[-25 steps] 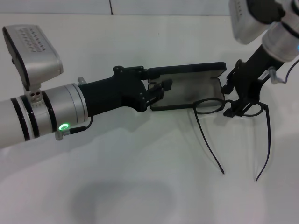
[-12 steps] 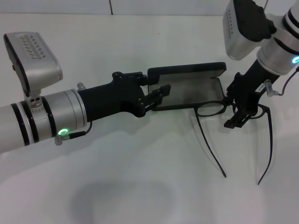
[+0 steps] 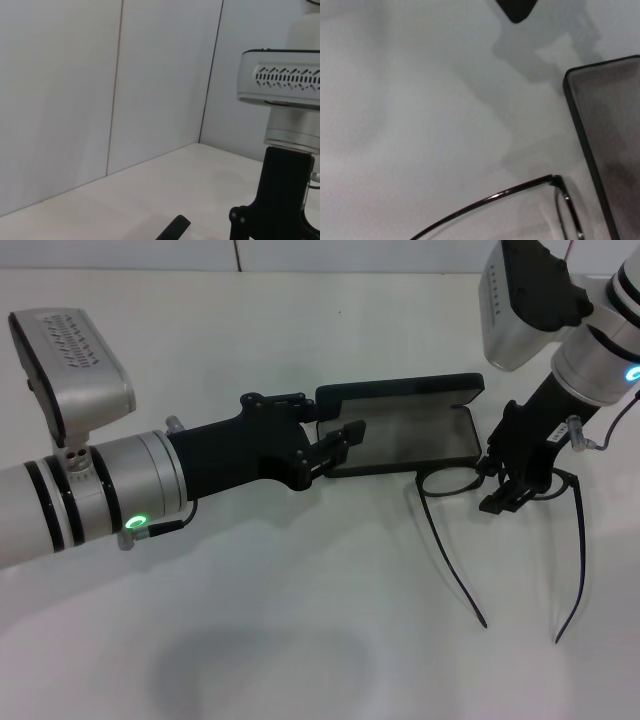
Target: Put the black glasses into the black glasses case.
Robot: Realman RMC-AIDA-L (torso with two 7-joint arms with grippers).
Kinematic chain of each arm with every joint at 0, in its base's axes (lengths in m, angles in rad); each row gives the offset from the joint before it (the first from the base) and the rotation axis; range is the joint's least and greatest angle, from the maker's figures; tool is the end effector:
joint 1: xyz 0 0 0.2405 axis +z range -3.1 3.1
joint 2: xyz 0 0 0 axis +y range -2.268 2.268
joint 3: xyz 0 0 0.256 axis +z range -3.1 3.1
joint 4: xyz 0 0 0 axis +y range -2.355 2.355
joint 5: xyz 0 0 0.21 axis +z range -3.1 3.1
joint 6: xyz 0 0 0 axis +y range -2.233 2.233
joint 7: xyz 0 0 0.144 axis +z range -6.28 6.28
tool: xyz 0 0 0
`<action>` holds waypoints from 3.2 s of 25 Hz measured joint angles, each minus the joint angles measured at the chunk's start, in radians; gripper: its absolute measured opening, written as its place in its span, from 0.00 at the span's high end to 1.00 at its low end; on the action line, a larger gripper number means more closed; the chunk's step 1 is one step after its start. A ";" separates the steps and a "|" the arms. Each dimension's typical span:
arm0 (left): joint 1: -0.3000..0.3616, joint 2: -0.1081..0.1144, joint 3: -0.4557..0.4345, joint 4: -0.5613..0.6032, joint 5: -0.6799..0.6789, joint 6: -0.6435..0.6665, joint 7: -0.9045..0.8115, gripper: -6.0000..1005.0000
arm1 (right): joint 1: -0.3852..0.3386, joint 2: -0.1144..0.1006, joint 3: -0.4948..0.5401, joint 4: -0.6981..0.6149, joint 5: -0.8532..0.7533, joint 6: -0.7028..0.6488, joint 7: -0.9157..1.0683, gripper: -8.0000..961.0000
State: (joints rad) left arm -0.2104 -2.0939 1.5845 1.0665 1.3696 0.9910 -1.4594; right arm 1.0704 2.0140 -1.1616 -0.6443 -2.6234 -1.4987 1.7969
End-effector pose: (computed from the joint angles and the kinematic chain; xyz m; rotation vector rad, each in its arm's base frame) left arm -0.2029 0.3122 -0.0520 -2.5796 -0.5224 -0.7470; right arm 0.1580 0.4102 -0.0242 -3.0325 0.1361 -0.7290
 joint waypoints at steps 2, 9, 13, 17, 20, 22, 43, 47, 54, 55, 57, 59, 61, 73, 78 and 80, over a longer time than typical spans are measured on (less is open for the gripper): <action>0.000 0.000 0.000 -0.002 -0.002 0.000 0.000 0.70 | 0.000 0.000 -0.003 0.000 -0.001 0.002 0.007 0.44; 0.001 0.002 -0.001 -0.012 -0.023 0.002 0.001 0.71 | -0.020 0.003 -0.007 -0.015 0.000 -0.002 0.012 0.71; 0.001 0.002 -0.001 -0.012 -0.023 0.002 0.001 0.72 | -0.025 0.005 -0.007 -0.018 0.001 -0.002 0.027 0.89; 0.000 0.002 -0.001 -0.012 -0.024 0.004 0.002 0.73 | -0.057 0.007 0.001 -0.076 0.014 -0.024 0.050 0.90; 0.000 0.002 -0.021 -0.014 -0.043 0.062 0.033 0.73 | -0.105 0.008 -0.001 -0.167 0.047 -0.056 0.058 0.90; 0.000 0.002 -0.037 -0.025 -0.073 0.108 0.050 0.74 | -0.145 0.008 0.001 -0.237 0.081 -0.082 0.063 0.91; -0.232 0.008 -0.236 -0.395 -0.306 0.696 0.183 0.95 | -0.605 -0.003 0.250 -0.453 0.992 -0.137 -0.277 0.91; -0.268 0.005 -0.233 -0.398 -0.310 0.697 0.184 0.95 | -0.599 -0.002 0.245 -0.386 0.997 -0.164 -0.322 0.91; -0.317 0.001 -0.228 -0.426 -0.313 0.700 0.179 0.95 | -0.578 0.001 0.240 -0.320 1.000 -0.180 -0.359 0.91; -0.325 0.001 -0.227 -0.439 -0.313 0.700 0.180 0.95 | -0.571 0.001 0.240 -0.311 1.002 -0.182 -0.364 0.91; -0.338 0.001 -0.226 -0.459 -0.311 0.701 0.182 0.95 | -0.562 0.002 0.240 -0.298 1.003 -0.186 -0.372 0.91; -0.351 0.000 -0.223 -0.477 -0.307 0.702 0.183 0.95 | -0.552 0.003 0.240 -0.288 1.006 -0.190 -0.378 0.91; -0.359 0.001 -0.216 -0.488 -0.305 0.703 0.183 0.95 | -0.544 0.004 0.240 -0.285 1.011 -0.194 -0.378 0.91; -0.365 0.000 -0.200 -0.513 -0.302 0.704 0.189 0.95 | -0.510 0.005 0.228 -0.232 1.039 -0.227 -0.405 0.91; -0.365 -0.003 -0.200 -0.525 -0.310 0.704 0.199 0.95 | -0.500 0.007 0.226 -0.208 1.052 -0.262 -0.418 0.91; -0.365 -0.003 -0.200 -0.526 -0.311 0.704 0.199 0.95 | -0.499 0.007 0.225 -0.203 1.057 -0.270 -0.419 0.91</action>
State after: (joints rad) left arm -0.5753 -2.0969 1.3841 0.5403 1.0589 1.6951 -1.2600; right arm 0.5714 2.0207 -0.9364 -0.8475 -1.5666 -1.7689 1.3777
